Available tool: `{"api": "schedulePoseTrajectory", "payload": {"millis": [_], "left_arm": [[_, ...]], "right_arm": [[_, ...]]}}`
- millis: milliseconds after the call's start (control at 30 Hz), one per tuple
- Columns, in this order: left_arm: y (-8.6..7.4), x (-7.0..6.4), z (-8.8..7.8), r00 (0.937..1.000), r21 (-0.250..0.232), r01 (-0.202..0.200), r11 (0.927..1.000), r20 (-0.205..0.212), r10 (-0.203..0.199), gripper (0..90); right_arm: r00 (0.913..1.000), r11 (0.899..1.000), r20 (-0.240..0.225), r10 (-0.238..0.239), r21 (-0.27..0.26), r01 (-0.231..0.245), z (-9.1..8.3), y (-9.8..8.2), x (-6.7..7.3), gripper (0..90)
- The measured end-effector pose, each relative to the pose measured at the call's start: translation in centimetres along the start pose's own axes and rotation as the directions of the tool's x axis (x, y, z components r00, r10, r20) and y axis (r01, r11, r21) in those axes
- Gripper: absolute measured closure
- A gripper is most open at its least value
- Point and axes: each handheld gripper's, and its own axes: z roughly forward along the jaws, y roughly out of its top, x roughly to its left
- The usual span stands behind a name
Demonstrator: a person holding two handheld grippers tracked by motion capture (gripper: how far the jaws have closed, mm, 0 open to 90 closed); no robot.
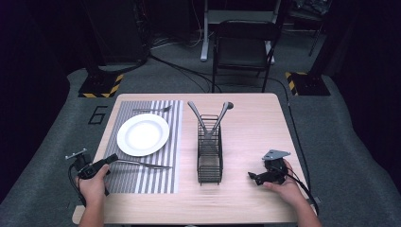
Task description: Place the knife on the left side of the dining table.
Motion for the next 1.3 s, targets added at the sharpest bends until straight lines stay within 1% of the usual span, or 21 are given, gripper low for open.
{"api": "schedulePoseTrajectory", "payload": {"millis": [33,67,100,133,233,267,333,367,433,467,533,733,900,1033,1133,1233,1300], "left_arm": [[0.0,0.1,0.0,1.0000,0.007,-0.006,1.0000,-0.002,0.006,69.9],[0.0,0.2,0.2,1.0000,0.007,0.001,1.0000,-0.001,-0.001,69.8],[0.0,0.2,0.2,1.0000,0.007,0.002,1.0000,-0.004,-0.002,69.8],[0.0,0.3,0.3,1.0000,0.014,-0.004,0.9999,-0.003,0.004,69.7],[-0.1,0.5,0.5,0.9999,0.018,0.005,0.9998,-0.011,-0.005,69.4],[-0.1,0.7,0.6,0.9999,0.023,0.002,0.9997,-0.013,-0.002,69.3],[-0.3,0.9,0.7,0.9998,0.025,0.012,0.9996,-0.017,-0.011,69.1],[-0.3,1.0,0.8,0.9997,0.036,0.012,0.9993,-0.020,-0.011,68.9],[-0.4,1.1,0.9,0.9996,0.039,0.011,0.9992,-0.026,-0.010,68.5],[-0.4,1.1,1.0,0.9993,0.044,-0.003,0.9990,-0.037,0.004,68.2],[-0.5,1.1,1.0,0.9985,0.048,-0.018,0.9987,-0.051,0.020,67.7],[-0.6,1.3,1.1,0.9968,0.070,-0.031,0.9971,-0.071,0.036,66.0],[-0.7,1.2,1.1,0.9961,0.066,-0.041,0.9970,-0.075,0.046,64.1],[-0.7,1.2,0.9,0.9937,0.064,-0.057,0.9963,-0.093,0.062,62.8],[-0.6,1.2,0.7,0.9904,0.046,-0.069,0.9965,-0.117,0.074,60.7],[-0.5,1.1,0.6,0.9885,0.050,-0.080,0.9955,-0.125,0.086,60.7],[-0.5,1.0,0.5,0.9881,0.042,-0.085,0.9955,-0.124,0.090,60.7]], "right_arm": [[1.0000,1.000,0.002,-0.005,-0.003,0.005,0.0,0.0,0.0,0.0],[1.0000,1.000,0.001,0.005,0.002,-0.005,0.0,0.0,0.0,0.0],[1.0000,1.000,0.001,-0.003,-0.003,0.003,0.0,0.0,0.0,0.0],[1.0000,1.000,0.004,0.000,-0.001,0.000,0.0,0.0,0.0,0.0],[1.0000,1.000,0.003,-0.007,-0.005,0.007,0.0,0.0,0.0,0.0],[1.0000,1.000,-0.004,0.003,0.001,-0.003,0.0,0.0,0.0,0.0],[1.0000,1.000,-0.001,0.000,0.000,0.000,0.0,0.0,0.0,0.0],[1.0000,1.000,-0.005,0.003,0.002,-0.003,0.0,0.0,0.0,0.0],[1.0000,1.000,-0.002,0.000,0.000,0.000,0.0,0.0,0.0,0.0],[1.0000,1.000,0.001,-0.003,-0.003,0.003,0.0,0.0,0.0,0.0],[1.0000,1.000,0.003,-0.007,-0.004,0.007,0.0,0.0,0.0,0.0],[1.0000,1.000,0.004,-0.007,-0.005,0.007,0.0,0.0,0.0,0.0],[1.0000,1.000,0.003,-0.008,-0.005,0.008,0.0,0.0,0.0,0.0],[1.0000,1.000,0.003,-0.007,-0.005,0.007,0.0,0.0,-0.1,0.0],[1.0000,1.000,0.002,-0.008,-0.005,0.008,0.0,0.0,-0.1,0.0],[1.0000,1.000,0.003,-0.009,-0.005,0.009,0.0,0.0,-0.1,0.0],[1.0000,1.000,0.003,-0.008,-0.005,0.009,0.0,0.0,-0.1,0.0]]}}
